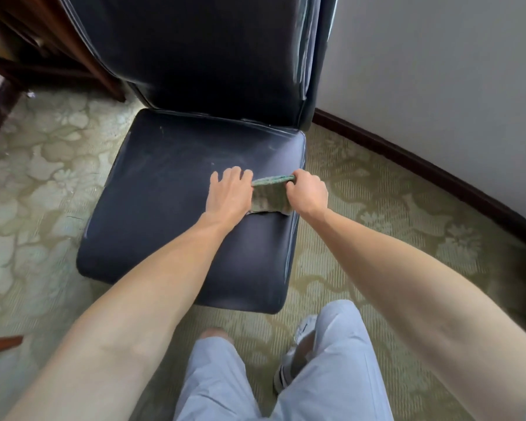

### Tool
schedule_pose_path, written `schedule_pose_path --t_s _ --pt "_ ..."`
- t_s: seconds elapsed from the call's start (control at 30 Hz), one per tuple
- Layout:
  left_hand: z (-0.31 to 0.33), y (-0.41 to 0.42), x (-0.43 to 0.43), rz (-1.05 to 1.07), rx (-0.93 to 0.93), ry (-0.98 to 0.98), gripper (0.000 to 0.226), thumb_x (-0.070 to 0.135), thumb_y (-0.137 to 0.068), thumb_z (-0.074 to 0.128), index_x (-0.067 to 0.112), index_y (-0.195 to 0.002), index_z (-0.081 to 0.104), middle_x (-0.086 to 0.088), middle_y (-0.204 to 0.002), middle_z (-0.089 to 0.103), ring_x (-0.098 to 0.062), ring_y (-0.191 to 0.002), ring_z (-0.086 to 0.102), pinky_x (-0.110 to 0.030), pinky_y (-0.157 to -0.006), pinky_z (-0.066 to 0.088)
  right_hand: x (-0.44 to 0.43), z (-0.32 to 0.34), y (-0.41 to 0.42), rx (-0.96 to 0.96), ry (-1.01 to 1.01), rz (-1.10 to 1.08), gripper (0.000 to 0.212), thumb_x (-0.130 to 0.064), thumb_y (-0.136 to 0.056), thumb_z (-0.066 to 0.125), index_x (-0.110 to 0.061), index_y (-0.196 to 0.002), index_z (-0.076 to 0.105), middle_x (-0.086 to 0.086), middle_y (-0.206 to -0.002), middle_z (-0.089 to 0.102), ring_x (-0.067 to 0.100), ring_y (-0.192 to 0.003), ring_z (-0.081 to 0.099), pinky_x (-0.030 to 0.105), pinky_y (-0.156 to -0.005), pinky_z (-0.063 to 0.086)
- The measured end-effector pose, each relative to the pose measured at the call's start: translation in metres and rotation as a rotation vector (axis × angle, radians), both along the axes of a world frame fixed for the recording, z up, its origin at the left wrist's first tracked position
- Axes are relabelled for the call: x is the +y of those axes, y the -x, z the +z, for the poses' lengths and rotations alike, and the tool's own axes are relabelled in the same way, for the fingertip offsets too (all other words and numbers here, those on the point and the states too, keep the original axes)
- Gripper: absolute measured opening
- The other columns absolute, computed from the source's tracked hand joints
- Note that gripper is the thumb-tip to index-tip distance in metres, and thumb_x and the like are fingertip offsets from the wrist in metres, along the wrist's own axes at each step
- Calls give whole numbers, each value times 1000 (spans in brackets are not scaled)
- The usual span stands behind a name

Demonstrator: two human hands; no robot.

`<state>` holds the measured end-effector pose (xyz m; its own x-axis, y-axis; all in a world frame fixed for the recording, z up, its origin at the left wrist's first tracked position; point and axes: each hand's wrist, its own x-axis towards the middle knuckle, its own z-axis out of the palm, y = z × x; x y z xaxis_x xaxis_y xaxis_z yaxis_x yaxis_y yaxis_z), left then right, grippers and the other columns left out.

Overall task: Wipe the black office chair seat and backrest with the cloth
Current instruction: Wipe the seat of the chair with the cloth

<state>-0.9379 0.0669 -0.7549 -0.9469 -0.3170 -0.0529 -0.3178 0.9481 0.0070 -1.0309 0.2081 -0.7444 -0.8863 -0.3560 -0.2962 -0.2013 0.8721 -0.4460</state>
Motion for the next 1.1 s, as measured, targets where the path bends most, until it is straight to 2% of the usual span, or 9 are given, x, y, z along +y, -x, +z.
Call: schedule_pose_path --t_s 0.1,0.17,0.27,0.37,0.53,0.63,0.83,1.0,1.1 --pt "-23 16 -11 35 50 13 23 25 -99 48 13 -120 50 -9 -120 54 -29 -112 51 -47 -100 36 -12 -26 16 137 -12 41 23 -19 -95 41 -7 -109 56 15 -106 66 37 -98 59 35 -71 38" --pt "-36 24 -19 36 54 22 31 29 -98 50 14 -126 49 -10 -126 51 -30 -117 49 -48 -100 36 -19 -42 24 193 25 57 27 -21 -96 44 -9 -119 51 14 -115 63 37 -104 58 37 -79 41" --pt "-55 30 -27 -8 30 79 41 36 -98 48 20 -135 44 -9 -134 46 -29 -121 46 -49 -101 33 -27 -65 27 316 57 130 51 -25 -95 49 -15 -143 35 13 -138 45 33 -123 45 44 -97 38" --pt "-64 30 -34 -7 15 101 45 42 -99 41 24 -140 41 -8 -137 44 -31 -122 45 -50 -98 34 -35 -75 20 427 44 236 53 -34 -97 44 -18 -146 32 13 -152 28 31 -137 29 45 -104 29" --pt "-61 21 -40 44 -104 25 46 40 -101 28 30 -146 32 -11 -139 46 -38 -122 46 -55 -96 41 -35 -89 -9 252 -46 264 63 -54 -97 27 -26 -153 16 10 -162 0 29 -148 -2 53 -115 8" --pt "-66 10 -41 98 -163 -4 51 46 -100 21 36 -150 21 -14 -145 41 -43 -128 41 -59 -99 40 -26 -96 -27 216 -66 267 68 -61 -95 23 -30 -154 6 9 -162 -7 29 -148 -12 53 -117 1" --pt "-73 -21 -34 96 -147 -122 55 46 -101 16 38 -155 3 -10 -162 14 -39 -146 15 -62 -110 24 -20 -96 -53 241 -192 293 71 -60 -96 17 -23 -154 2 13 -161 -9 31 -147 -13 43 -119 -6" --pt "-69 -22 -27 -2 -94 -89 54 39 -101 19 35 -154 12 -9 -160 21 -34 -144 21 -64 -106 25 -12 -90 -63 237 -283 245 73 -54 -97 17 -12 -154 -1 19 -159 -14 31 -146 -18 44 -119 -8" --pt "-65 -19 -26 -52 -79 -61 54 35 -100 23 37 -153 17 -9 -160 19 -33 -143 23 -64 -106 28 -12 -89 -68 317 -210 256 66 -41 -100 22 -7 -153 4 20 -159 -10 32 -147 -13 45 -119 -3"
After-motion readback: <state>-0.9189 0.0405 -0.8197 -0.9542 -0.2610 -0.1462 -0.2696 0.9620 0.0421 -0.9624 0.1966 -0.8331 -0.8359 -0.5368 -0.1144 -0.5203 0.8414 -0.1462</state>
